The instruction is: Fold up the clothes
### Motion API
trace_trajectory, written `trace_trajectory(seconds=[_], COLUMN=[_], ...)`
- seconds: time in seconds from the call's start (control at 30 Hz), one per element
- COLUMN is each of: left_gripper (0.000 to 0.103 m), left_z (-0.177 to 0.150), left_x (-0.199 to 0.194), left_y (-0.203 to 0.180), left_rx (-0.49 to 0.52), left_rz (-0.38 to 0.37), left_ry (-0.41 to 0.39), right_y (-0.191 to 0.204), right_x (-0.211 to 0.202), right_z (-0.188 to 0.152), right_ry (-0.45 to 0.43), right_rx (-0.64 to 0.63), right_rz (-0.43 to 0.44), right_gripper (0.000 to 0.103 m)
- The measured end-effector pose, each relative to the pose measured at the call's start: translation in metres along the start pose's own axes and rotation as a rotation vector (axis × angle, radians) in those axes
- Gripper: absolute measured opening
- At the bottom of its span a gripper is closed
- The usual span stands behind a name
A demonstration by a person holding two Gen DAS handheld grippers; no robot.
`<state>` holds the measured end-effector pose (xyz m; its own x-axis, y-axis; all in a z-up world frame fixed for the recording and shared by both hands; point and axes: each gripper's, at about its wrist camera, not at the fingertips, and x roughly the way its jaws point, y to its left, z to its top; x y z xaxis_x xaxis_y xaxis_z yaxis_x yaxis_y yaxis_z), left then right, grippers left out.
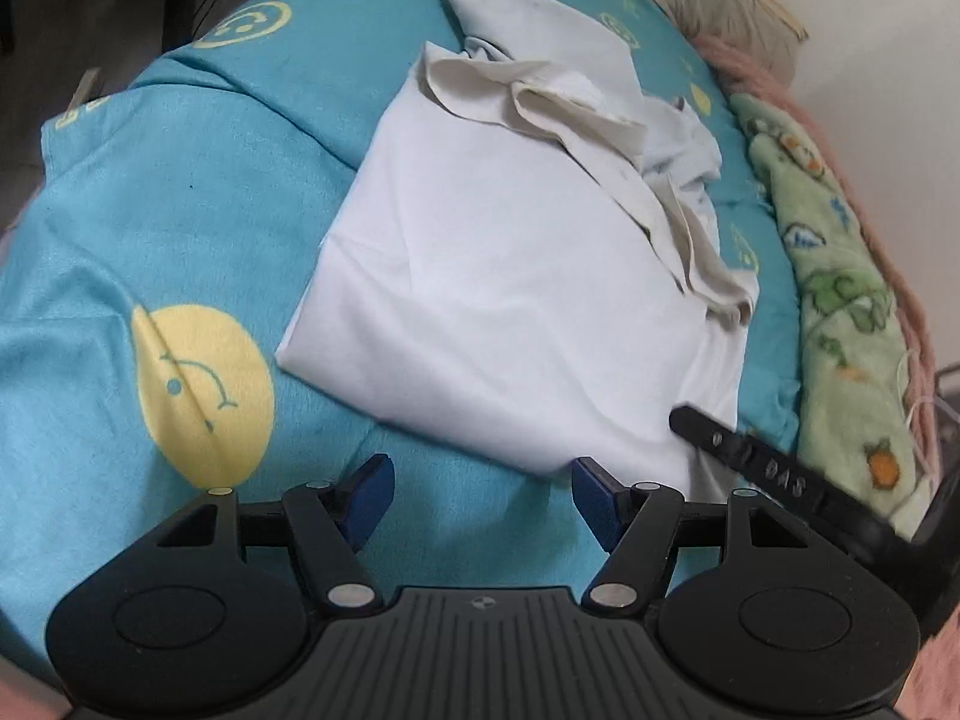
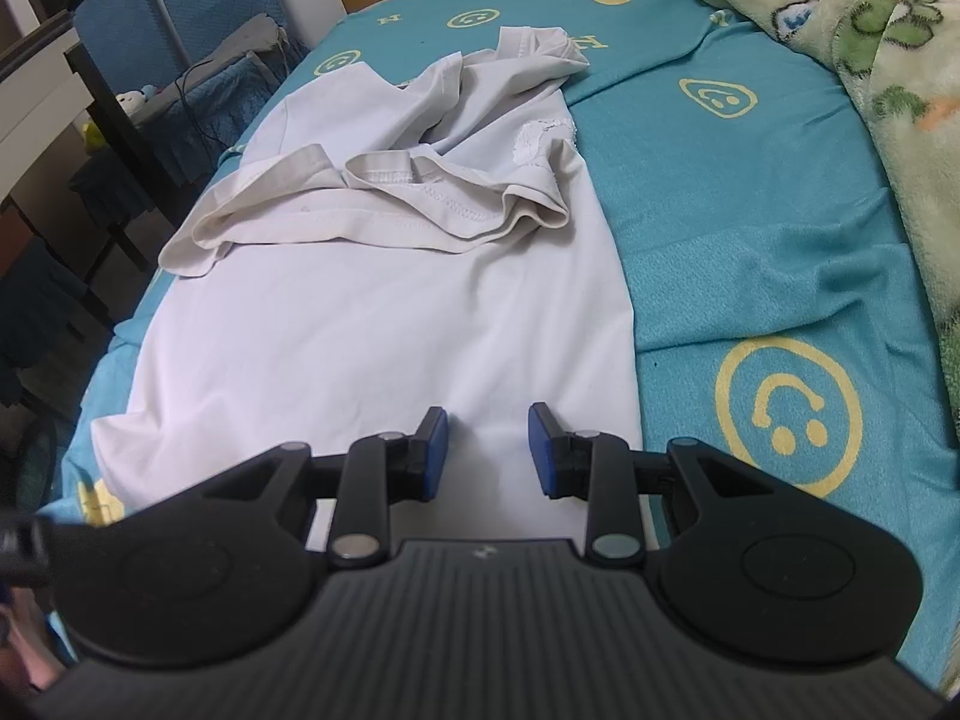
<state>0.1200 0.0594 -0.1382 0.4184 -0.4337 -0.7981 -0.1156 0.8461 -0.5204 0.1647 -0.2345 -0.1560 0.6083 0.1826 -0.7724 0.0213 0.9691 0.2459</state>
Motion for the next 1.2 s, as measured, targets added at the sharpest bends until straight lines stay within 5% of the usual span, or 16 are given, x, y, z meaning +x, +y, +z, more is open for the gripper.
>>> trace_trajectory(seconds=[0.1,0.37,0.53,0.63,0.7,0.77,0.8,0.97,1.1,1.2], left_gripper=[0.073,0.072,0.069,0.070,0.068,0.066,0.062,0.036,0.013,0.009], left_z=[0.007,0.006,0.006,0.008,0.010,0.010,0.010,0.010,0.011,0.011], left_x=[0.002,-0.025,-0.003,-0.001,-0.002,-0.001,-0.002,-0.007,-0.012,-0.017], left_y=[0.005,-0.010,0.013,0.024,0.027,0.028,0.027,0.027,0.031,0.030], left_rx=[-0.047,0.021,-0.100,-0.167,-0.193,-0.206,-0.207,-0.209,-0.230,-0.229], left_rz=[-0.030,-0.155,-0.080,-0.111,-0.123,-0.125,-0.128,-0.130,-0.157,-0.175], left_ry=[-0.044,-0.206,-0.074,-0.076,-0.088,-0.093,-0.098,-0.140,-0.176,-0.202], right_y=[0.001,-0.001,-0.005,-0.012,-0.023,-0.027,-0.029,-0.020,-0.015,-0.021], right_x=[0.000,-0.001,-0.003,-0.007,-0.018,-0.033,-0.040,-0.041,-0.011,0.007], right_z=[0.000,0.000,0.001,0.004,0.004,0.002,0.001,-0.022,-0.043,-0.052], right_ry=[-0.001,-0.002,-0.003,0.012,0.008,-0.023,-0.042,0.049,0.164,0.204], right_rx=[-0.002,0.017,0.057,0.133,0.246,0.336,0.378,0.573,0.729,0.824], right_rz=[-0.001,0.002,0.019,0.056,0.139,0.228,0.272,0.568,0.636,0.633], right_gripper=[0.032,0.032,0.033,0.036,0.041,0.075,0.086,0.085,0.086,0.085])
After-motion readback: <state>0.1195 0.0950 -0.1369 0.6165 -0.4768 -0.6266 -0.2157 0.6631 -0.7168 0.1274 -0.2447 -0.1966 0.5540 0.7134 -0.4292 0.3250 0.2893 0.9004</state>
